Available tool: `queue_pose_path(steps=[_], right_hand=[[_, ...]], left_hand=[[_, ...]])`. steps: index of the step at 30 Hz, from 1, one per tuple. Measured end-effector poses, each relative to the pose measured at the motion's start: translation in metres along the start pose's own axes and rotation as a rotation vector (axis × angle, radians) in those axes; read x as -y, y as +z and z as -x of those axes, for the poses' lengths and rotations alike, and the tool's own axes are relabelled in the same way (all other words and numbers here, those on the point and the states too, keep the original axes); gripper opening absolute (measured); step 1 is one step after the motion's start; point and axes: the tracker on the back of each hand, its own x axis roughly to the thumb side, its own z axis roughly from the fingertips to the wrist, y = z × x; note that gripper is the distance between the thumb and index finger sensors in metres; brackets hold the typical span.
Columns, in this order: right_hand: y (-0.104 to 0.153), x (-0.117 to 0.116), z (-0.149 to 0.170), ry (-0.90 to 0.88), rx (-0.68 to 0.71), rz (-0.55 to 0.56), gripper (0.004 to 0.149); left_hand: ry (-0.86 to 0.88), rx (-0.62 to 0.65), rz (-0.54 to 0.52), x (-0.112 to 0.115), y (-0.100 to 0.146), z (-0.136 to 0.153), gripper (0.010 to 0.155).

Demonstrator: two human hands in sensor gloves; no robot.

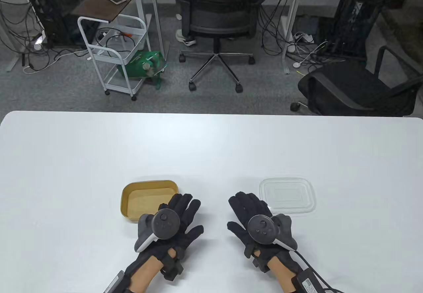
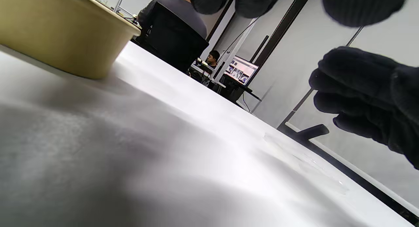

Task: Cover the takeout box

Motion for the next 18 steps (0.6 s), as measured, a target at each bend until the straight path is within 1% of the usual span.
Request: queue_pose_path(steps=[9, 18], right_hand=[[0.0, -0.0001, 0.0009, -0.005, 0.002, 0.007, 0.07], [0.0004, 0.0028, 0.0031, -0.008, -0.001, 0.026, 0.07]], left_hand=[[-0.01, 0.008, 0.005, -0.0002, -0.0001, 0.0012, 0.078], [-0.014, 0.005, -0.007, -0.0058, -0.0003, 0.0024, 0.078]])
